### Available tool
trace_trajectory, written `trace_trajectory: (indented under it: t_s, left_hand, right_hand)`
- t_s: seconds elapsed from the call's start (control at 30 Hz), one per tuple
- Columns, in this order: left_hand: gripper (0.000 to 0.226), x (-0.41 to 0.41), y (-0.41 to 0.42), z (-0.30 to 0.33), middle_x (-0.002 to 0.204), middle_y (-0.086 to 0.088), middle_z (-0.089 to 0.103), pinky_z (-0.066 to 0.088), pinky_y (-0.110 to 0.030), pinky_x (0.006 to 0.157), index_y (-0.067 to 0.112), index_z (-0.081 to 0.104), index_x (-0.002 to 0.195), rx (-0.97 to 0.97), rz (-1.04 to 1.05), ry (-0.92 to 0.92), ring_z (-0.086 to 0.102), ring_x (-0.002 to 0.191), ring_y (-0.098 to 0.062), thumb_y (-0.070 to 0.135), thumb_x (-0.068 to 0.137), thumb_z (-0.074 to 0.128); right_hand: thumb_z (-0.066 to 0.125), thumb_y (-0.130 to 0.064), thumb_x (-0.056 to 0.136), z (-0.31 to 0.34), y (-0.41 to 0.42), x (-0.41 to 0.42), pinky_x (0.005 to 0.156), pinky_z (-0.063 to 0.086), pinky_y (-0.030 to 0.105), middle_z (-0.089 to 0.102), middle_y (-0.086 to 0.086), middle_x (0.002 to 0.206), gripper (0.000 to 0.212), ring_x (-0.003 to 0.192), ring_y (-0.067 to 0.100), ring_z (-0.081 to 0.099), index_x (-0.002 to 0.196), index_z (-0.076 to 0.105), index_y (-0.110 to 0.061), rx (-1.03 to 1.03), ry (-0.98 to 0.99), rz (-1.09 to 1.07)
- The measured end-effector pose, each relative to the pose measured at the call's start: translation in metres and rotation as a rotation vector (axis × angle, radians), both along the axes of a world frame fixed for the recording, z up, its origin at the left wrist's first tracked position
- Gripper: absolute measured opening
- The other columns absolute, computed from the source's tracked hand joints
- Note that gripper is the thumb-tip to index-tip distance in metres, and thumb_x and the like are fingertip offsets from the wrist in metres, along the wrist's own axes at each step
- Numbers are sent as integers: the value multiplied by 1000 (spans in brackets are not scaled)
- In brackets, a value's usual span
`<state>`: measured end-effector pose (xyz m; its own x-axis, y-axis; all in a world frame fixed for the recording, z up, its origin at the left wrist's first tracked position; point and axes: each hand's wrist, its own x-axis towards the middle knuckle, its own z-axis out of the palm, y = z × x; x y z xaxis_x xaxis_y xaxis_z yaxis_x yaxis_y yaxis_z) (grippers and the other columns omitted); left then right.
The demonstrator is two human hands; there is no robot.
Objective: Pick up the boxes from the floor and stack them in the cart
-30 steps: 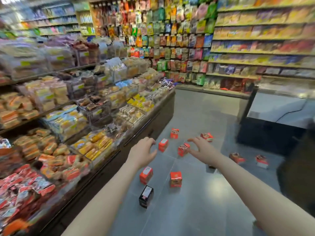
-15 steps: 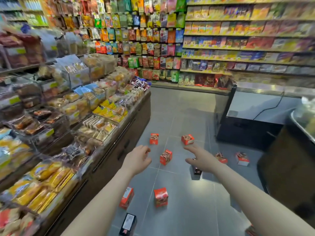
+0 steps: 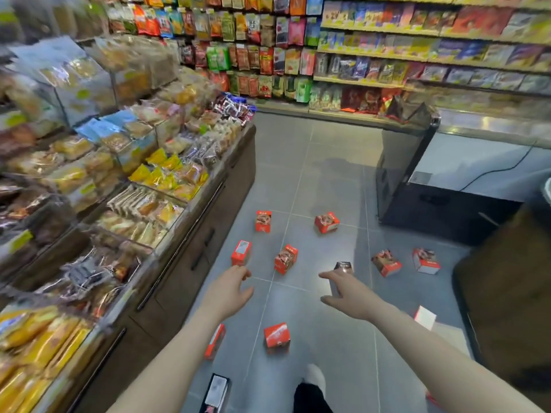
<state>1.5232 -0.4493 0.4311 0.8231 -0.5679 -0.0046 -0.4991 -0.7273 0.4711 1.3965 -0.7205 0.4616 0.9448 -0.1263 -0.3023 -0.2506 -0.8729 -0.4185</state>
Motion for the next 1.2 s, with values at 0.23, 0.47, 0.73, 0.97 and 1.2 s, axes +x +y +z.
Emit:
trace_trajectory:
  t_s: [0.23, 0.47, 0.73, 0.97, 1.2]
  left_hand:
    - [33, 35, 13, -60, 116, -4, 58, 31, -18, 78, 10, 57, 119, 9, 328, 216, 54, 107, -18, 25, 89, 58]
    - [35, 38, 21, -164, 99, -11, 64, 45, -35, 81, 4, 63, 105, -19, 651, 440, 61, 93, -30, 28, 80, 55]
    - [33, -4, 29, -344, 102, -3, 66, 53, -34, 76, 24, 61, 106, 97, 768, 612, 65, 91, -25, 35, 75, 58]
    - [41, -25, 15, -502, 104, 8, 60, 48, -33, 85, 17, 61, 114, 12, 901, 711, 61, 96, -15, 42, 80, 57]
    - [29, -74, 3, -625, 105, 12, 55, 46, -25, 85, 24, 55, 116, -62, 951, 865, 55, 94, -7, 25, 88, 63]
  right_hand:
    - [60, -45, 86, -68, -38, 112, 108, 33, 33, 38, -2, 145, 64, 131, 19, 40, 142, 37, -24, 17, 159, 247]
    - [67, -51, 80, -170, -43, 197, 106, 27, 25, 37, -3, 147, 77, 133, 17, 38, 145, 34, -24, 63, 290, 405]
    - [74, -37, 73, -357, -21, 204, 105, 32, 25, 40, -7, 141, 76, 128, 18, 41, 141, 39, -26, 168, 449, 417]
    - [68, -46, 73, -545, 6, 199, 110, 26, 38, 15, -7, 156, 94, 142, 20, 19, 149, 14, -36, -35, 520, 545]
    - [69, -35, 66, -680, 30, 187, 99, 27, 54, 18, 2, 152, 110, 135, 29, 26, 148, -4, -38, -299, 489, 648]
